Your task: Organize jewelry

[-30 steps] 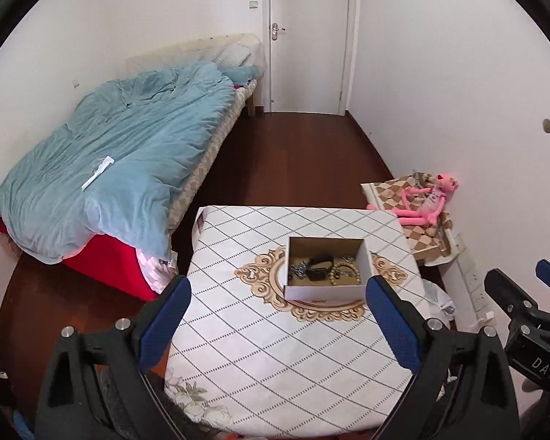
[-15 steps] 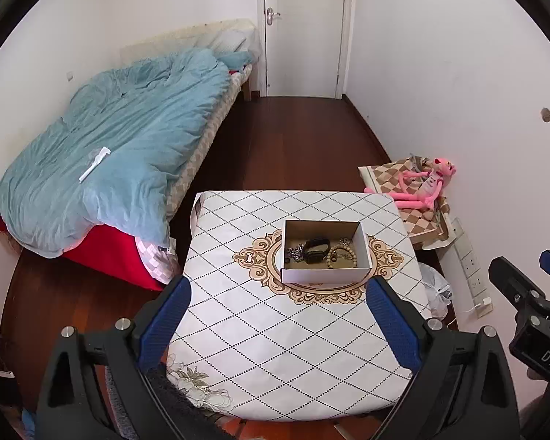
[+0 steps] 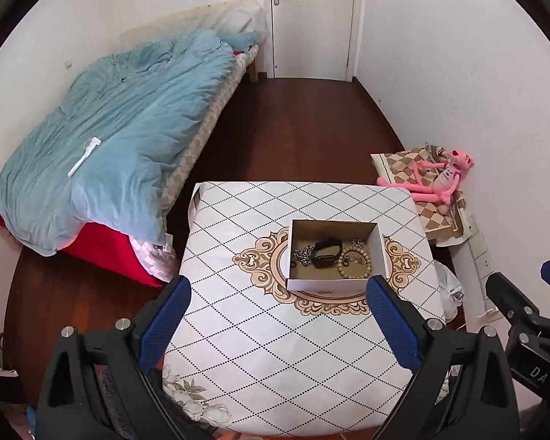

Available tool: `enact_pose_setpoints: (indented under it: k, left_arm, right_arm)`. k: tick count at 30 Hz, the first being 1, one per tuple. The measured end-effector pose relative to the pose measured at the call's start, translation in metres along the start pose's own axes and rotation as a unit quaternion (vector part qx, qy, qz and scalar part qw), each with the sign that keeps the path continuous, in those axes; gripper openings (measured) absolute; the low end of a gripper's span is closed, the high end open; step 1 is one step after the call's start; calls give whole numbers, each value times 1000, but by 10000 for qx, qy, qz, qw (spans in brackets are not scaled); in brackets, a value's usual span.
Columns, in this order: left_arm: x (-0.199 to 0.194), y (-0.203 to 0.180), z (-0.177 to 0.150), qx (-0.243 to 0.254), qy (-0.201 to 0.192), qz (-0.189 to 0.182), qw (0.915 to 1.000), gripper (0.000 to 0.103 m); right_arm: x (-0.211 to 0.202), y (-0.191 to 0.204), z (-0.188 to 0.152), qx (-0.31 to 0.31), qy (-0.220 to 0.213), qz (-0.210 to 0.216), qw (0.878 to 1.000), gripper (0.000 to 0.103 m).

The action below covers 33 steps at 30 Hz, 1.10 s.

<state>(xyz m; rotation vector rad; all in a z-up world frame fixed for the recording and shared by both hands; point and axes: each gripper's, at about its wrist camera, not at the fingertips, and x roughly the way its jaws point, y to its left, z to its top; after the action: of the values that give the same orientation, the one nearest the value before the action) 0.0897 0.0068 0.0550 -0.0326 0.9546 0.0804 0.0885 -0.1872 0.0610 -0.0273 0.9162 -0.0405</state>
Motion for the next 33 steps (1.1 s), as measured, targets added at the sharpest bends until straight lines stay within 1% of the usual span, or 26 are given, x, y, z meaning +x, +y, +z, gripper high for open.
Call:
enact_pose_setpoints:
  k: [6, 11, 15, 20, 24, 33]
  left_arm:
    - [19, 2, 0, -36, 234, -3, 9997, 97]
    - [27, 2, 0, -31, 330, 4, 9995, 97]
    - [28, 0, -1, 2, 327, 24, 9995, 97]
    - [29, 0, -2, 49, 296, -53, 9995, 97]
    - [31, -3, -3, 149, 319, -34, 9994, 97]
    - [33, -2, -4, 170, 355, 6, 9992, 97]
  right_arm:
    - [20, 4, 5, -54, 164, -6, 9999, 102]
    - [32, 5, 7, -63, 264, -12, 9996, 102]
    - [39, 3, 5, -46, 321, -46, 9995, 102]
    - [44, 2, 3, -28, 385, -47, 9992, 102]
    - [46, 2, 2, -57, 413, -39, 9991, 102]
    - [49, 5, 2, -62, 447, -18, 9990, 102]
